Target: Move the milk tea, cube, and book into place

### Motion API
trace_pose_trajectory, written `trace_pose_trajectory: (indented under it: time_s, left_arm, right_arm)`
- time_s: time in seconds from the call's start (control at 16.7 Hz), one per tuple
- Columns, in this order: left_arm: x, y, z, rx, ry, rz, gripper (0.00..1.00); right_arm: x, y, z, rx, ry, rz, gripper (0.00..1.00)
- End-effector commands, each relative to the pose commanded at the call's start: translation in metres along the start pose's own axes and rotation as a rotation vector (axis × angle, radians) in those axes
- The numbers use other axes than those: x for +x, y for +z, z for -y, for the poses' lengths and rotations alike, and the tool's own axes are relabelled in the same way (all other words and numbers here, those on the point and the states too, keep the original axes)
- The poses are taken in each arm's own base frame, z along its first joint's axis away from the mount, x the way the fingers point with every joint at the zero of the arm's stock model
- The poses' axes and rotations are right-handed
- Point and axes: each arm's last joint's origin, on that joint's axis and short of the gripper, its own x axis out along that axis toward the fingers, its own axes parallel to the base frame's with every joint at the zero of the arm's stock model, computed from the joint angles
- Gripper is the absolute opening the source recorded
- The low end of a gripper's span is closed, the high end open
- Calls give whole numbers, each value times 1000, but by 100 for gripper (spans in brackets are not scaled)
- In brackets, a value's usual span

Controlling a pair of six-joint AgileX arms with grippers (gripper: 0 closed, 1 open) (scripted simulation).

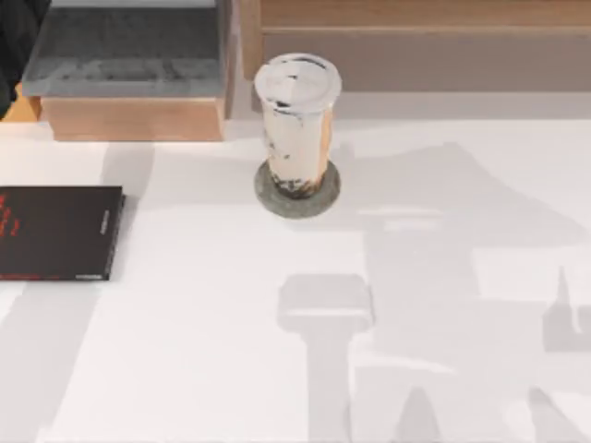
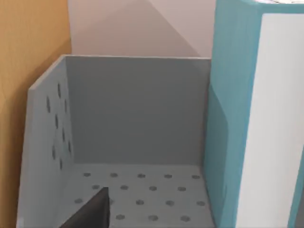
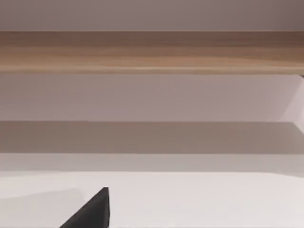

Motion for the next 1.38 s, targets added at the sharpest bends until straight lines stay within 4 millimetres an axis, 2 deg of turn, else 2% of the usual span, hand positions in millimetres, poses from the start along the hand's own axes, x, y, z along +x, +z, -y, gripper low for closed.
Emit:
trace_pose_trajectory:
  time_s: [0.18,0.36,0.78,1.38]
  left_arm:
    - [48,-22,19,-1,1,1,100]
    - [73,-36,31,-4,0,13,100]
    - [79,-40,32,-4,3,14,100]
    - [109,-39,34,-5,0,18,100]
  right_arm:
    - [0,0,0,0,0,0,100]
    - [0,0,0,0,0,0,100]
    - [0,0,0,0,0,0,100]
    - [0,0,0,0,0,0,100]
